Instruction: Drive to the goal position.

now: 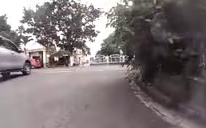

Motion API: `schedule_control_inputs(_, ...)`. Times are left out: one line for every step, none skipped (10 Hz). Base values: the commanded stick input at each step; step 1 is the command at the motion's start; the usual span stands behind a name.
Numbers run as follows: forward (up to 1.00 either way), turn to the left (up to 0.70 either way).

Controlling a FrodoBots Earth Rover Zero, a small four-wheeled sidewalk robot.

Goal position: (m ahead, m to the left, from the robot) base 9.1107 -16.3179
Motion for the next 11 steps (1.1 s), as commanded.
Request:
schedule_control_inputs(0.7,0.0)
schedule_control_inputs(0.7,0.0)
schedule_control_inputs(0.7,0.0)
schedule_control_inputs(0.7,0.0)
schedule_control_inputs(0.7,0.0)
schedule_control_inputs(0.7,0.0)
schedule_control_inputs(0.7,0.0)
schedule_control_inputs(0.7,0.0)
schedule_control_inputs(0.7,0.0)
schedule_control_inputs(0.7,0.0)
schedule_control_inputs(0.7,0.0)
